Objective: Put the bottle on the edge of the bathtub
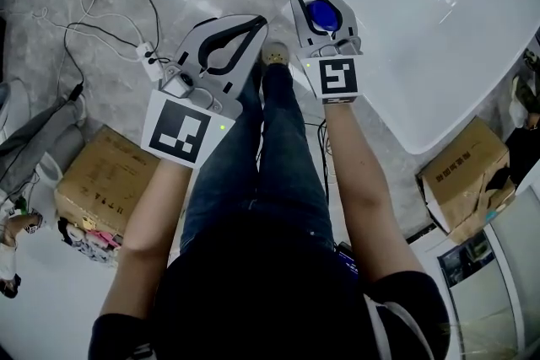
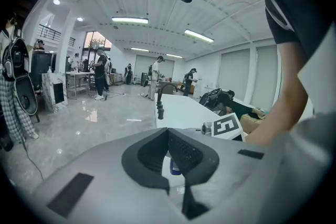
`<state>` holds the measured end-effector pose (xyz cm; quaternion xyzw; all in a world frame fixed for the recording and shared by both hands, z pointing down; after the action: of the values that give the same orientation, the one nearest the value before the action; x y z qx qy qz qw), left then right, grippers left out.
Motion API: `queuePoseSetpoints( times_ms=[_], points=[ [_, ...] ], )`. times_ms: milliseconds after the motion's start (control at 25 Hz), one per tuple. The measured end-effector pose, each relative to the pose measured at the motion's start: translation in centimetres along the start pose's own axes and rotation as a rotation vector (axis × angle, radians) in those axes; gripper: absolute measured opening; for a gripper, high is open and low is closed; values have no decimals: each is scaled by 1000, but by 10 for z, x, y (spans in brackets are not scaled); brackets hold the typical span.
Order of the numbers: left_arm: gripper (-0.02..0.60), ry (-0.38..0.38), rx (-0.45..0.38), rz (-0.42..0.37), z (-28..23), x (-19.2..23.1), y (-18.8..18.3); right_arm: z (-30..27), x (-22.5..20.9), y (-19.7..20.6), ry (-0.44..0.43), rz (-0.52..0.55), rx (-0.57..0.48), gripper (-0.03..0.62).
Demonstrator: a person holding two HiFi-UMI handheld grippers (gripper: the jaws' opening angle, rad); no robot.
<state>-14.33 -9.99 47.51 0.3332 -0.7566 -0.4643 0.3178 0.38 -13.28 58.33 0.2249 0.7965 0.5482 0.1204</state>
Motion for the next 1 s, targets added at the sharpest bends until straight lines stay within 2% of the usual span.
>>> queuePoseSetpoints(
  times_ms=[400, 720, 800, 920, 1000],
  points=[
    [23, 22, 22, -13, 3, -9, 10, 6, 3, 38, 18, -33, 57, 114],
    [23, 20, 22, 19, 4, -10, 21, 6, 4, 44, 24, -47, 48, 117],
    [23, 24, 20, 17, 5, -14, 20, 11, 6, 44, 25, -50, 52, 133],
    [23, 30, 17, 9, 5, -21, 17, 20, 8, 44, 22, -35, 59, 204],
    [23, 31, 13, 8, 6, -24, 15, 25, 7, 42, 19, -26, 61, 216]
  ],
)
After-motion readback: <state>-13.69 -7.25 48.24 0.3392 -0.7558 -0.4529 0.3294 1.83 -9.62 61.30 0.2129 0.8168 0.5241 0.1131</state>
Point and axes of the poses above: the fingertips, and each gripper's own axes: z backward along the fingers, x to its left, y out of its underside, the point moved 8 cm from there along z, backward along the fingers, and after that the axes turned 8 degrees about y, right-handed, at the moved point
